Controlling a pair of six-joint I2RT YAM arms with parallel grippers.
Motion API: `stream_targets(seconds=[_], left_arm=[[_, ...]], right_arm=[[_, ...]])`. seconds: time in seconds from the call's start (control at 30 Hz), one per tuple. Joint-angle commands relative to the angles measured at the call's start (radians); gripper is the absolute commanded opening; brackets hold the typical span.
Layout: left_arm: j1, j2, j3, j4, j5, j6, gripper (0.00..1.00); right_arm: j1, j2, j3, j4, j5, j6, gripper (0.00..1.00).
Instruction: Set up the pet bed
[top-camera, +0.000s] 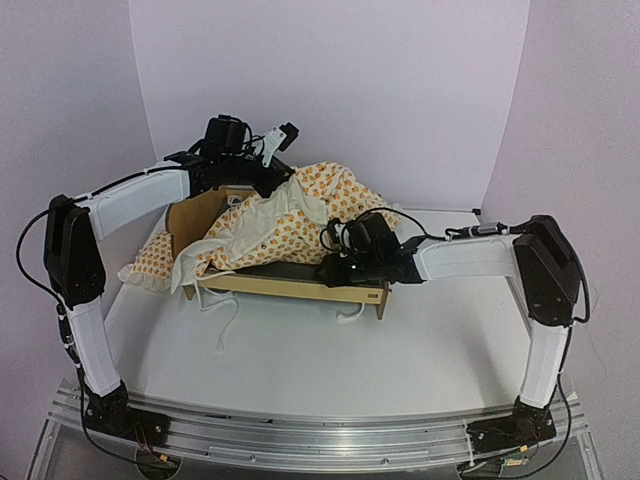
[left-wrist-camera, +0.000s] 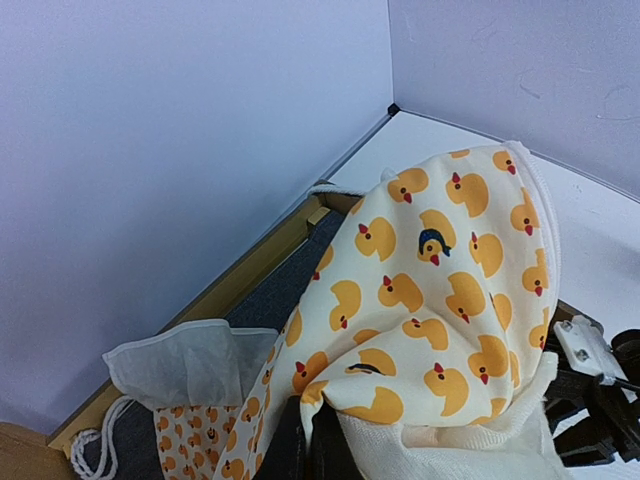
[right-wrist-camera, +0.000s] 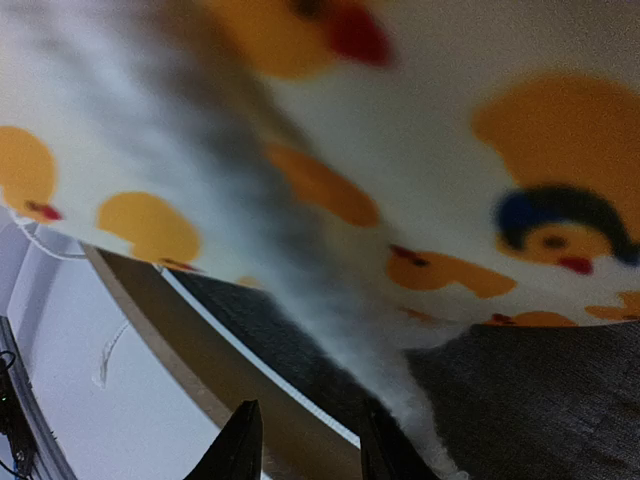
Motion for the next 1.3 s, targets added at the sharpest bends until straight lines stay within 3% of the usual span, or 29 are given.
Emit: stream_targets(seconds=[0.0,0.2,0.37,0.63,0.77,0.9,1.0,1.27], left_arm=[[0.007,-0.057,-0.007,0.044,-0.019,0.012,0.0],[0.008,-0.058,-0.008,0.047,-0.021,0.013,0.0],[0.007,-0.054,-0.008,0.051,-0.023,0.012,0.0],[0.008,-0.059,-0.017,0.049,-0.013,0.009,0.0],[0.007,-0.059,-0.017,0.05,-0.005,0.006,0.0],[0.007,-0.057,-0.019,0.048,-0.006,0.006,0.0],[0.008,-0.059,-0.019,0.048,-0.007,0.005,0.0],[0.008,-0.056,-0.016,0.049,-0.009,0.005,0.0]], right_arm=[[-0.015,0.003,0.035,0.017,0.091,0.023,0.35],[-0.028,-0.007,0.02,0.015,0.149,0.031,0.37],[-0.038,0.052,0.103,0.014,0.117,0.007,0.39],[-0.038,0.061,0.149,0.02,0.187,-0.034,0.38],[-0.038,0.061,0.153,0.024,0.17,-0.051,0.33],[-0.038,0.066,0.153,0.027,0.141,-0.047,0.15],[-0.038,0.05,0.137,0.027,0.112,-0.04,0.06],[-0.037,-0.054,0.038,0.013,-0.044,0.0,0.03]])
